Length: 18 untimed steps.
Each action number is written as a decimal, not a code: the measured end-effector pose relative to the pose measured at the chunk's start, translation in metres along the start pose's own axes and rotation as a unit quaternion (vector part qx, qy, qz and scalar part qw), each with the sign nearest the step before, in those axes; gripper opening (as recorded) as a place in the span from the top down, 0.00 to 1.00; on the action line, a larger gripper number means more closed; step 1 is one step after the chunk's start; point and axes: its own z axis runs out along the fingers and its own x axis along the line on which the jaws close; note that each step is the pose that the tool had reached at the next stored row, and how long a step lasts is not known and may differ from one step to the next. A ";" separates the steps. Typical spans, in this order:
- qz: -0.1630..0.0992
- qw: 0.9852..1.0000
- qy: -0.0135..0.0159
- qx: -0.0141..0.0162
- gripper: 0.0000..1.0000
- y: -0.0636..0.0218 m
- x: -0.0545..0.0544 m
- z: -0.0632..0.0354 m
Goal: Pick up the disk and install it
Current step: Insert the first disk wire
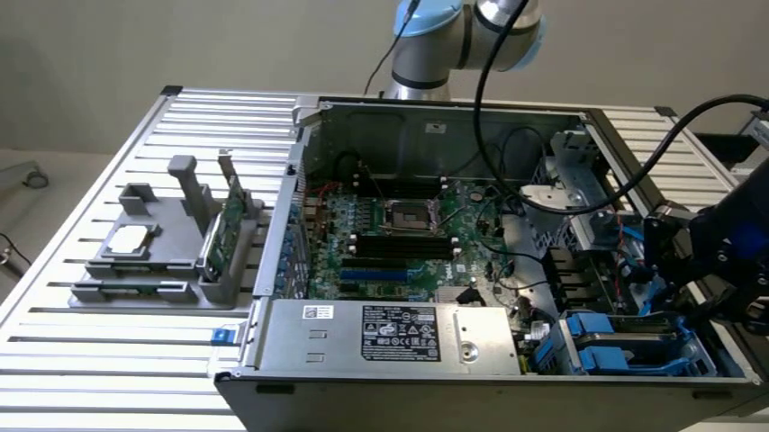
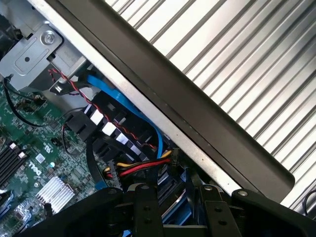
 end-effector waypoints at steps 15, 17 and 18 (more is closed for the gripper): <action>0.003 1.000 0.005 0.006 0.64 0.0053 -0.001 0.0007; 0.003 1.000 0.005 0.006 0.64 0.0059 -0.002 0.0009; 0.003 1.000 0.005 0.006 0.64 0.0059 -0.002 0.0010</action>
